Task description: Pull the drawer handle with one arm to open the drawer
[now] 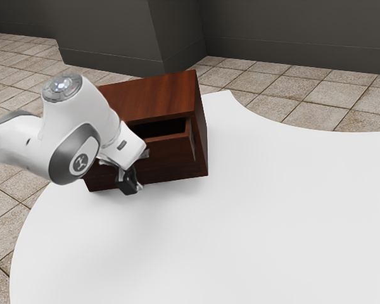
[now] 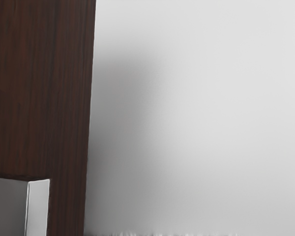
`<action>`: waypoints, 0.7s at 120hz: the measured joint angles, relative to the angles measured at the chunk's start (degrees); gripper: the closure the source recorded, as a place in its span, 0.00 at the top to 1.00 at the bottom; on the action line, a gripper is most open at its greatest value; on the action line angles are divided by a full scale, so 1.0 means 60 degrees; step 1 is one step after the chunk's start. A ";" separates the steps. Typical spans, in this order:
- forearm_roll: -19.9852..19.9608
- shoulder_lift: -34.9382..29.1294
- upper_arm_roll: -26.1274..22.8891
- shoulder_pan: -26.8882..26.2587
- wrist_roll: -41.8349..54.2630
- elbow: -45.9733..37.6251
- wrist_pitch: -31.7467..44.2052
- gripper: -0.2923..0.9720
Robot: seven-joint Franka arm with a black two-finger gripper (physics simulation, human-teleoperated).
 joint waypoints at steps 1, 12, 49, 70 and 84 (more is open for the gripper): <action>-0.0004 -0.0015 -0.0004 0.0001 -0.0006 -0.0011 -0.0001 0.71; -0.0027 -0.0250 -0.0035 -0.0038 -0.0081 -0.0258 -0.0005 0.73; -0.0076 -0.0811 -0.0015 -0.0262 -0.0295 -0.0906 -0.0006 0.81; -0.0039 -0.0902 0.0089 -0.0398 -0.0336 -0.0985 -0.0046 0.82; 0.0027 -0.0978 0.0242 -0.0428 -0.0368 -0.0988 -0.0119 0.75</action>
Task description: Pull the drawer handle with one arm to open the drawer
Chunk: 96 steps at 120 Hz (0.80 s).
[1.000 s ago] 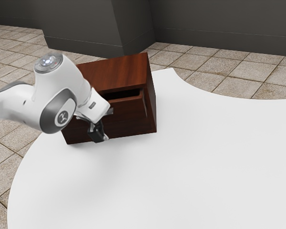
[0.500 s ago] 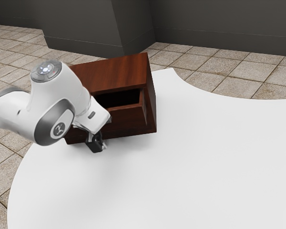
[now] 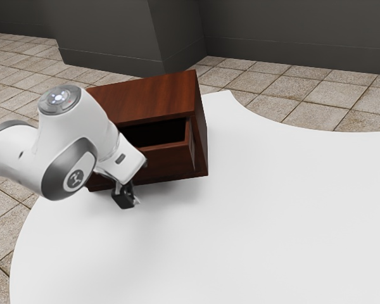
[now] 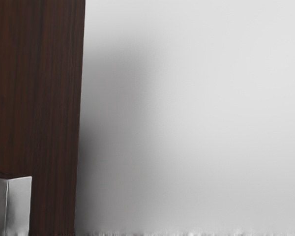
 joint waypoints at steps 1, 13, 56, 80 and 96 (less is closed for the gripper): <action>0.0002 -0.0007 0.0011 0.0002 -0.0002 0.0000 -0.0009 0.75; 0.0023 -0.0053 0.0074 0.0017 -0.0029 -0.0017 -0.0091 0.76; 0.0037 -0.0801 0.0066 0.0005 -0.0111 -0.0661 -0.0133 0.75; 0.0001 -0.0968 0.0021 -0.0027 -0.0171 -0.0827 -0.0137 0.76; -0.0028 -0.0995 -0.0028 -0.0102 -0.0224 -0.0834 -0.0118 0.75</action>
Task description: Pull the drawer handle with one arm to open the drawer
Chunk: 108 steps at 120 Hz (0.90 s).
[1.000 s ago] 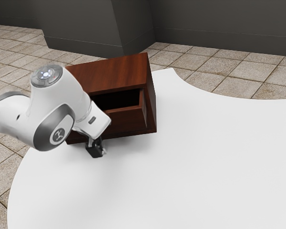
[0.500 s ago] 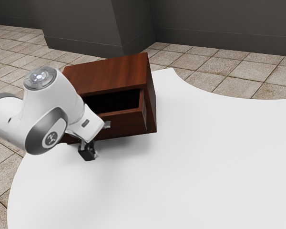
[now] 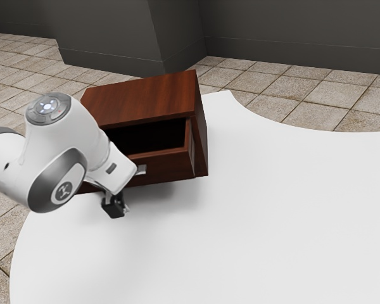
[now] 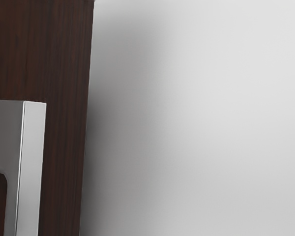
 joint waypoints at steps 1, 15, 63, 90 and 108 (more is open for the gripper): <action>0.0001 -0.0007 -0.0001 -0.0005 -0.0004 -0.0014 0.0001 0.75; 0.0010 -0.0235 -0.0008 -0.0034 -0.0058 -0.0240 0.0000 0.76; -0.0064 -0.1086 -0.0024 -0.0394 -0.0234 -0.0878 -0.0070 0.75; -0.0061 -0.1249 -0.0022 -0.0500 -0.0348 -0.1063 -0.0118 0.76; -0.0041 -0.1513 -0.0016 -0.0569 -0.0418 -0.1285 -0.0154 0.74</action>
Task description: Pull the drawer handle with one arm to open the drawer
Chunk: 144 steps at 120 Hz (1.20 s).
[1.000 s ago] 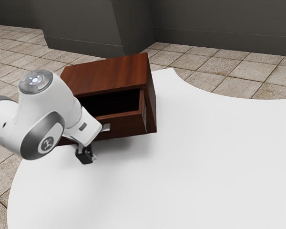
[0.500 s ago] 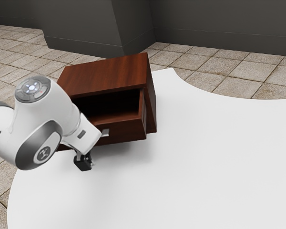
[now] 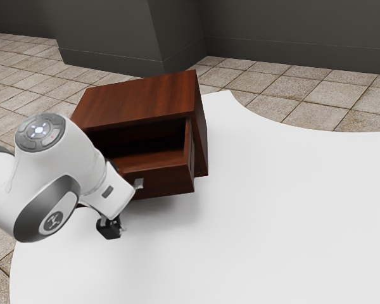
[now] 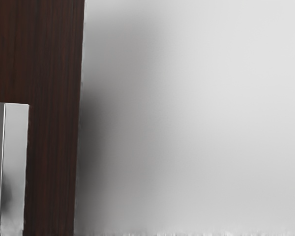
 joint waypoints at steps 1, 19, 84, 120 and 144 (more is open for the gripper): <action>-0.0001 -0.0011 0.0001 -0.0007 -0.0004 -0.0007 -0.0001 0.74; -0.0048 -0.0126 0.0009 -0.0078 -0.0088 -0.0044 -0.0009 0.72; -0.0153 -0.0688 0.0094 -0.0250 -0.0165 0.0100 -0.0261 0.75; -0.0162 -0.0027 0.0347 -0.0301 -0.0132 0.2948 -0.1892 0.76; -0.0529 0.0316 0.0477 -0.0155 -0.0267 0.4948 -0.4020 0.77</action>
